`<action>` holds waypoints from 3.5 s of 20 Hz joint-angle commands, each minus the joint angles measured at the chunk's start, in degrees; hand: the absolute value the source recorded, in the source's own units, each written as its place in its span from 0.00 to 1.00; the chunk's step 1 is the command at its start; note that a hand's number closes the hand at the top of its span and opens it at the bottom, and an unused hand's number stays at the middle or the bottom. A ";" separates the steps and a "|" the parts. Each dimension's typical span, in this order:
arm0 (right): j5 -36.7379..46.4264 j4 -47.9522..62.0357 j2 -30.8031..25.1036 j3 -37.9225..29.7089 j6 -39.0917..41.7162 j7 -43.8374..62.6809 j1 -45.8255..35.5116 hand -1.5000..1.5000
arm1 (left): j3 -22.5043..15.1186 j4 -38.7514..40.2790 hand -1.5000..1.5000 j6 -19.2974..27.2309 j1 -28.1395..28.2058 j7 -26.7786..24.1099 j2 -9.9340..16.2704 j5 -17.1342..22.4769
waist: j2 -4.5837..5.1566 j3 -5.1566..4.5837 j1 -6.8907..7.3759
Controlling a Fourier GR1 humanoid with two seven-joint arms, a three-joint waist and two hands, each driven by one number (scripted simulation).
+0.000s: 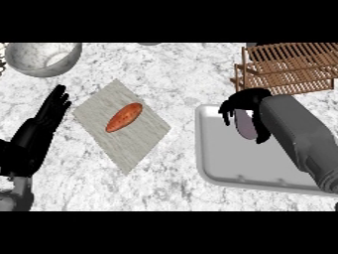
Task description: Pick the eggplant from the tray and place it in the tiered shelf
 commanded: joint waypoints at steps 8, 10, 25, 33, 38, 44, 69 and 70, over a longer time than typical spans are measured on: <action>-16.86 -2.64 3.14 -20.29 -33.96 21.72 3.83 1.00 | 3.16 1.48 0.50 3.24 4.99 -0.09 0.37 -0.72 | -3.70 0.33 -9.69; -18.32 -5.69 3.15 -22.51 -39.68 23.38 1.77 1.00 | 3.13 0.39 0.50 2.58 5.92 0.68 1.10 -0.45 | -3.80 0.29 -9.02; -16.62 -29.78 0.16 -24.10 -54.60 45.93 -4.30 1.00 | 5.22 -1.09 0.50 1.50 7.77 -0.33 1.79 0.85 | -2.87 0.16 -9.00; -13.59 -51.04 -8.65 -23.26 -51.67 64.12 -2.14 1.00 | 5.24 -1.62 0.50 -0.74 7.01 -1.29 1.87 1.41 | -1.15 0.26 -6.24; -24.14 -61.16 -7.22 -33.91 -54.33 63.55 0.56 1.00 | 4.51 -3.17 0.50 -0.18 5.23 0.78 1.43 0.94 | -0.18 0.49 -4.13; -33.46 -67.40 -4.62 -43.84 -54.89 60.24 3.91 1.00 | 2.41 -2.19 0.50 -0.42 1.91 1.53 -0.47 -0.44 | 0.52 0.38 -2.36; 0.77 -32.39 -16.36 -34.18 -41.35 37.81 -10.63 1.00 | 4.58 -1.59 0.50 -3.93 -0.81 3.62 -1.12 -0.71 | 0.92 0.33 -0.42; 1.54 -35.01 -17.05 -33.21 -38.42 39.92 -9.47 1.00 | 1.21 -3.60 0.50 -1.45 1.98 2.76 -3.42 -4.48 | 0.65 0.33 -0.91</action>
